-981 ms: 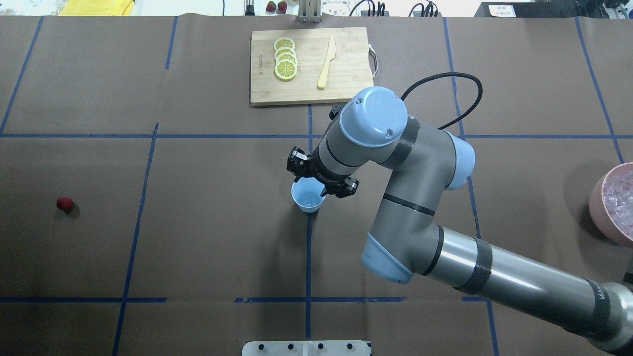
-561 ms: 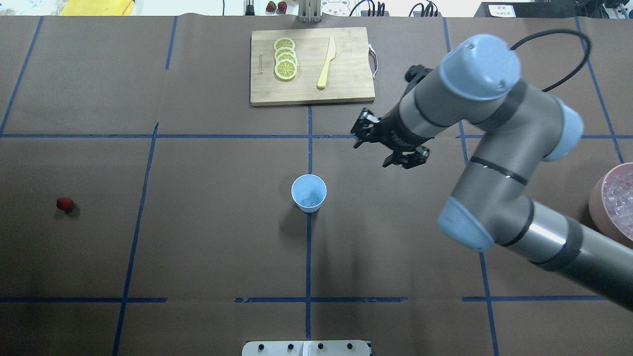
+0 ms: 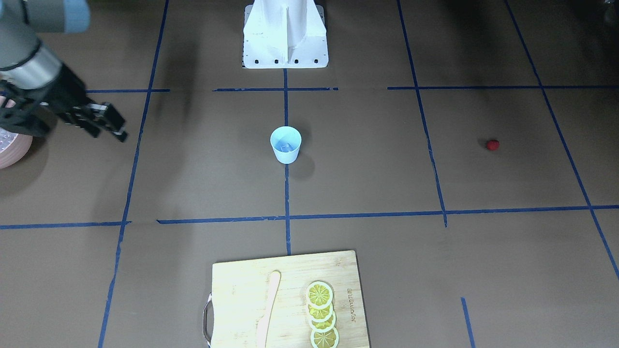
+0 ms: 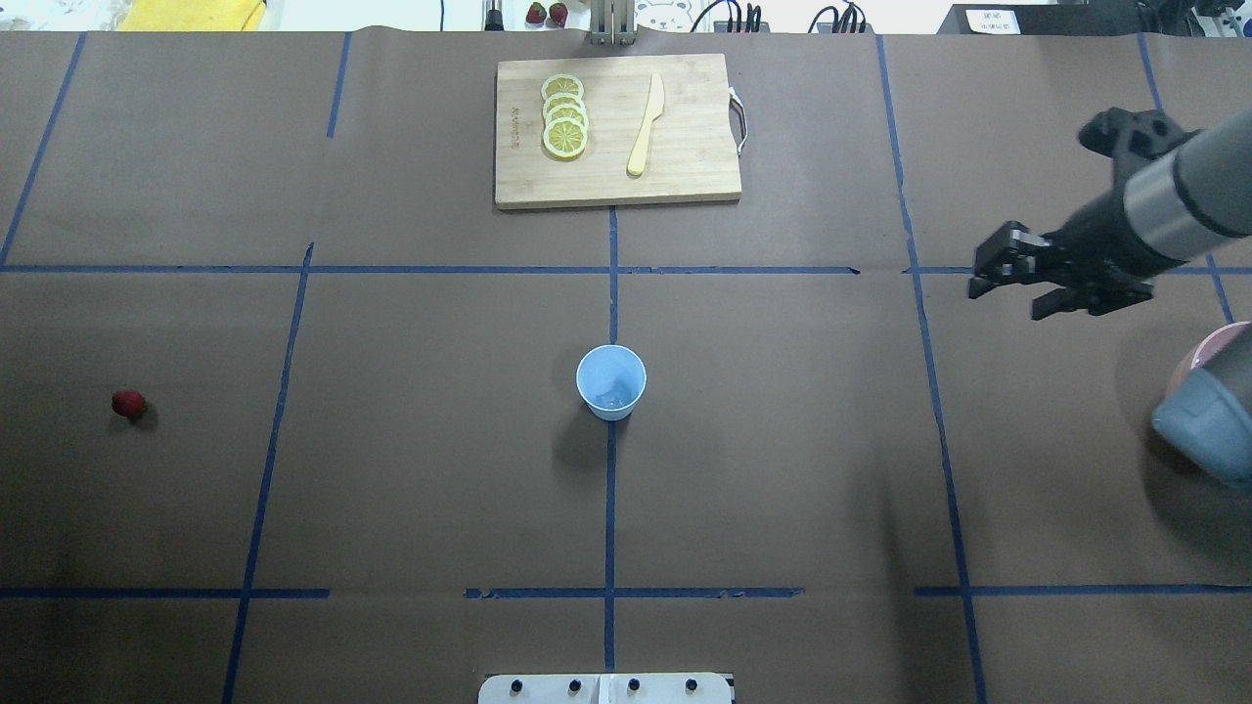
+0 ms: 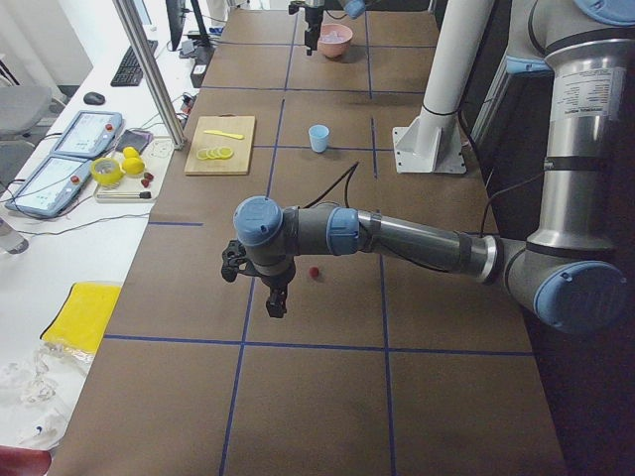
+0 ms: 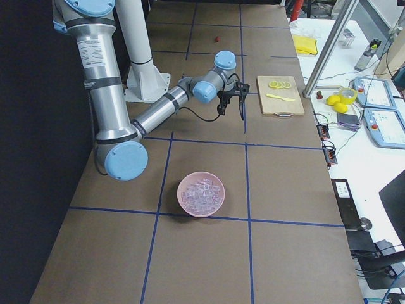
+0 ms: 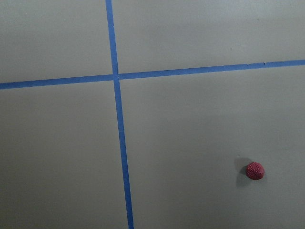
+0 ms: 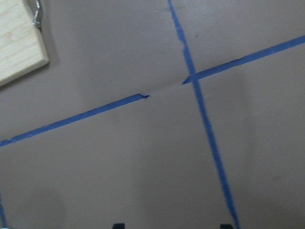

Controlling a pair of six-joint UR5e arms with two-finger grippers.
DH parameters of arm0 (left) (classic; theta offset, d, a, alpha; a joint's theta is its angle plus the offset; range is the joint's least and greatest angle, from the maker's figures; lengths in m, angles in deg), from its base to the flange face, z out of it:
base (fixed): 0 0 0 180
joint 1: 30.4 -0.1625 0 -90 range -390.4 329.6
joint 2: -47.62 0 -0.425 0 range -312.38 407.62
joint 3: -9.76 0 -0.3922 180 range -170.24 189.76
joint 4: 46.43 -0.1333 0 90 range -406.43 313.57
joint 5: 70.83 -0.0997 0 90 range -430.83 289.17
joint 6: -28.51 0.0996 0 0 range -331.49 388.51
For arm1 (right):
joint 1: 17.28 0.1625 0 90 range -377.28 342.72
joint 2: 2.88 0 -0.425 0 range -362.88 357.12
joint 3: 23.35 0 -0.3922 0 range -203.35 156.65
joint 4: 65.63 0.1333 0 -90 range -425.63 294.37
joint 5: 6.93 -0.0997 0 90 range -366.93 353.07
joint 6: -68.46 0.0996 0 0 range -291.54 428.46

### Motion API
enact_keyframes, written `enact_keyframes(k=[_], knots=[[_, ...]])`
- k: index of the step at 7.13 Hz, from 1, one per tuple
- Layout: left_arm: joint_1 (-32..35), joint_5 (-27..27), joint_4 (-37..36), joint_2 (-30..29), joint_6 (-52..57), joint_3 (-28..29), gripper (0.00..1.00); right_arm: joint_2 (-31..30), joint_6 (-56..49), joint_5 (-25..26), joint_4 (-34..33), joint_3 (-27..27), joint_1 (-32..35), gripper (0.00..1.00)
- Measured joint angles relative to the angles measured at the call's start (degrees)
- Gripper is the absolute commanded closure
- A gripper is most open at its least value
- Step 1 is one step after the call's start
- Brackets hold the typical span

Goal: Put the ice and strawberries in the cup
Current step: 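Move the right gripper back to the pink ice bowl, then grasp another ice cube from the bowl with the right gripper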

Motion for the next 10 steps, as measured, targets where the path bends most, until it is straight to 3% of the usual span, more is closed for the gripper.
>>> enact_keyframes(k=[3,4,5,10], knots=[[0.0,0.0,0.0,0.1,-1.2,-0.4,0.0,-13.5,-34.1,-2.9,0.1,-1.7,12.7,0.23],[0.0,0.0,0.0,0.1,-1.8,-0.7,0.0,-16.0,-43.5,-4.0,0.2,-3.9,16.1,0.14],[0.0,0.0,-0.1,0.1,-2.0,-0.9,0.0,-17.3,-50.6,-5.2,0.3,-6.7,18.4,0.15],[0.0,0.0,-0.1,0.1,-2.4,-1.2,0.0,-19.3,-60.2,-7.0,2.4,-13.3,19.9,0.16]])
